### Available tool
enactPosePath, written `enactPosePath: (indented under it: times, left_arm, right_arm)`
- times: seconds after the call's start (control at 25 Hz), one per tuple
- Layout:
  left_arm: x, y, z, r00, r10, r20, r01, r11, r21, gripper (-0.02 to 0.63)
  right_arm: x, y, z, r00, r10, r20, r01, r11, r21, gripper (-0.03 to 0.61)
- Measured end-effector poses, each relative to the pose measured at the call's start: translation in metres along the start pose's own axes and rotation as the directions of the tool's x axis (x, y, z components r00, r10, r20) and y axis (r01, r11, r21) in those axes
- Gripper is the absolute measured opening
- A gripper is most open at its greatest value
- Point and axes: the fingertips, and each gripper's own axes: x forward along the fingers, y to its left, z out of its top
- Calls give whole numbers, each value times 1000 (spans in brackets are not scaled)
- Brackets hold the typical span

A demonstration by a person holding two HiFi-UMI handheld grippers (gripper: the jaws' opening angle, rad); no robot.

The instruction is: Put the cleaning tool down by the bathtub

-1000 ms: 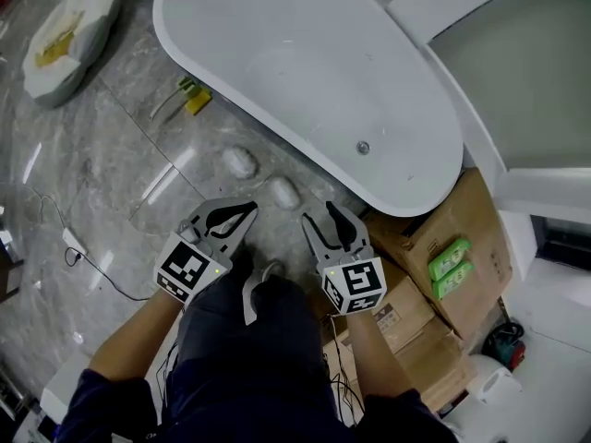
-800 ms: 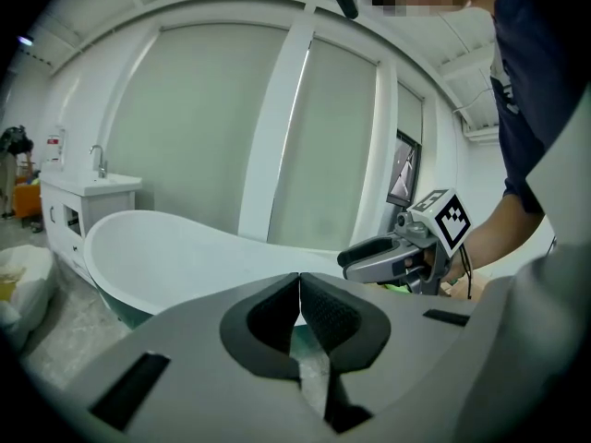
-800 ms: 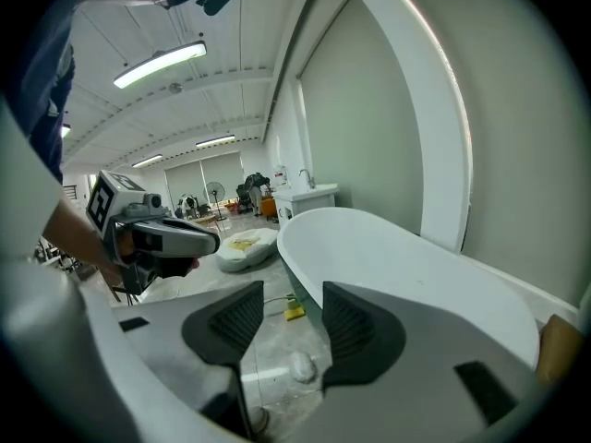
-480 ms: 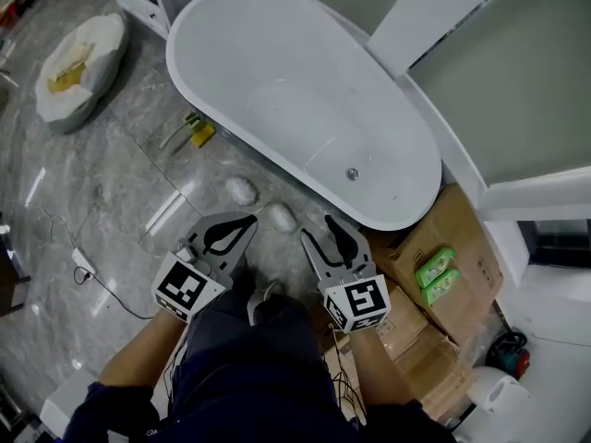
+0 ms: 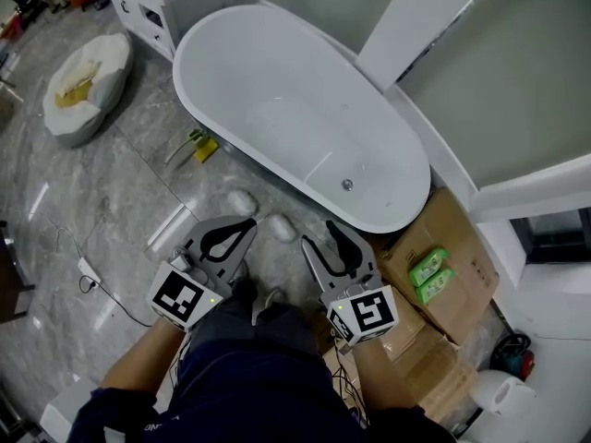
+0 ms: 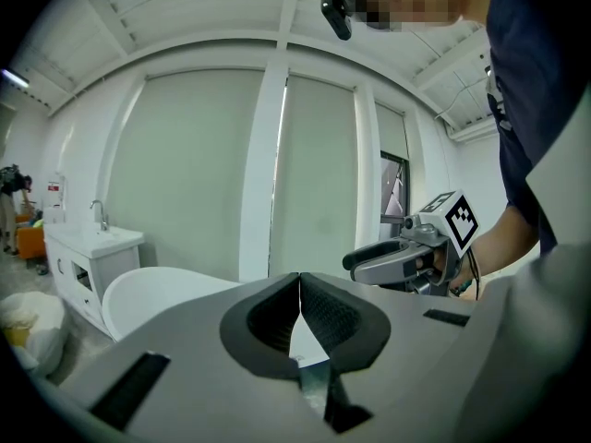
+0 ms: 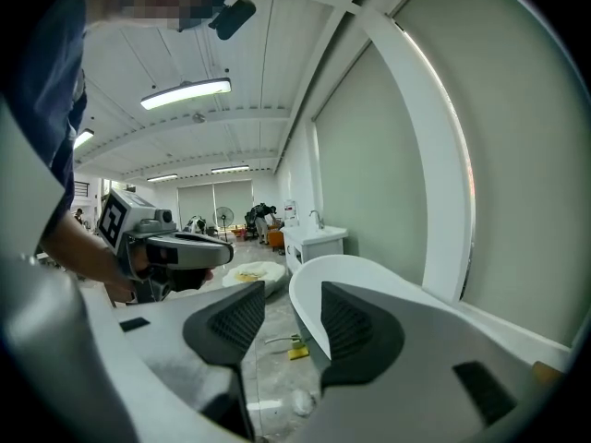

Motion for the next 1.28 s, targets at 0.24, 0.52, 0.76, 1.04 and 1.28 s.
enactPosePath:
  times: [0.24,0.52,0.76,1.04,1.28]
  left_arm:
    - [-6,-16,25,1000,-8,29,7,1000,15,32]
    - [-7,-24,41,999,-14,37,12,999,40,32]
    - [-9,-30,48,999,-10,50,7,999,42,31]
    - [-5,-40,58,998,-15,65,11,998,54,32]
    - [-4,-47,62,997,-24,69,20,998,66,32]
  right_arm:
    - [-19,7,27,999,0,32,0,1000,1,189]
    - [-30,7,44,998,0,68,0,1000,5,179]
    - [-43,7,53,996,-6,91,5,1000,3,169]
    - [-53,6,59,993,-4,116,4,1000,-1,109]
    - [-58,7,63,992,3,130,-2,1000,-8,83]
